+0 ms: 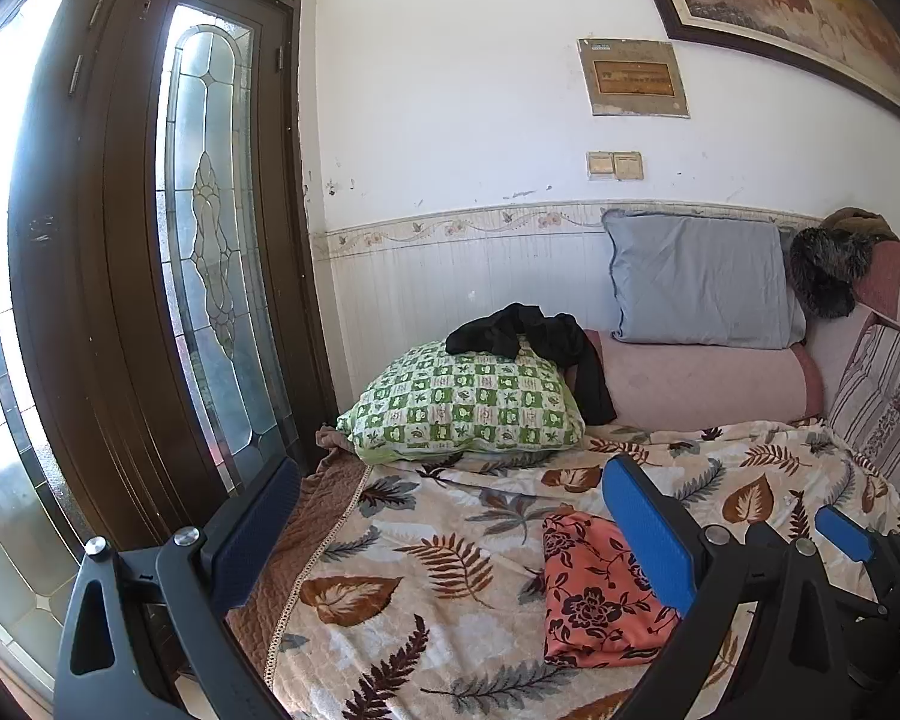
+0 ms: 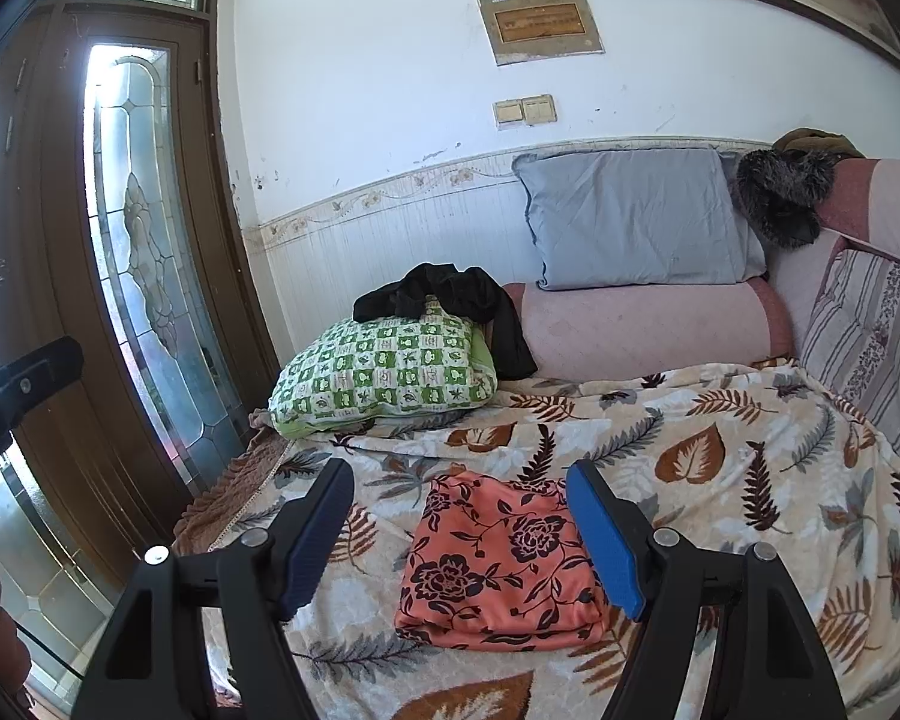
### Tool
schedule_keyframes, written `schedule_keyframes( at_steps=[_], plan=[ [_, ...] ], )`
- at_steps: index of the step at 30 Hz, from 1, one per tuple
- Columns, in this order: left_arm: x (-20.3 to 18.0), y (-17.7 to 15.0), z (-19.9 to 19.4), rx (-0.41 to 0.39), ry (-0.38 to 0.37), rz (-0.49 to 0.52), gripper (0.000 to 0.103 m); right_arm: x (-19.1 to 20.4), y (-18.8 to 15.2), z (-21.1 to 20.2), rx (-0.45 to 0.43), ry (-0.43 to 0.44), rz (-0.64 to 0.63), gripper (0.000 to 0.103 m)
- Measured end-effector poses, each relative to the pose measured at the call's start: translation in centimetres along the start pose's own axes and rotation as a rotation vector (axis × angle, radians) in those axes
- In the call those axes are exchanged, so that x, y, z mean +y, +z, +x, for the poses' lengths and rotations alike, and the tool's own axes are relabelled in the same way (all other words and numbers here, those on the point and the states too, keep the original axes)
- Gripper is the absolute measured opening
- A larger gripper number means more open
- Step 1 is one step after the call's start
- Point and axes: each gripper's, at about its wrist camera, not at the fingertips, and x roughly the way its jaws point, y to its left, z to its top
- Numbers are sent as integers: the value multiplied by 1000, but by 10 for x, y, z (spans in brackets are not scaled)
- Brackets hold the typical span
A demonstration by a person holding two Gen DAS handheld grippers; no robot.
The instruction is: Fold small clothes
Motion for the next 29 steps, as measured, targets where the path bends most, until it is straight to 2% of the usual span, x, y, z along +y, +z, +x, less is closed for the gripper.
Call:
schedule_keyframes(
  at_steps=[24,29],
  plan=[
    [0,-9,24,24,-35,5,101,4,-8,30,49,-1,-8,77],
    [-2,-14,45,48,-56,-5,101,-3,-11,47,77,5,3,77]
  ],
)
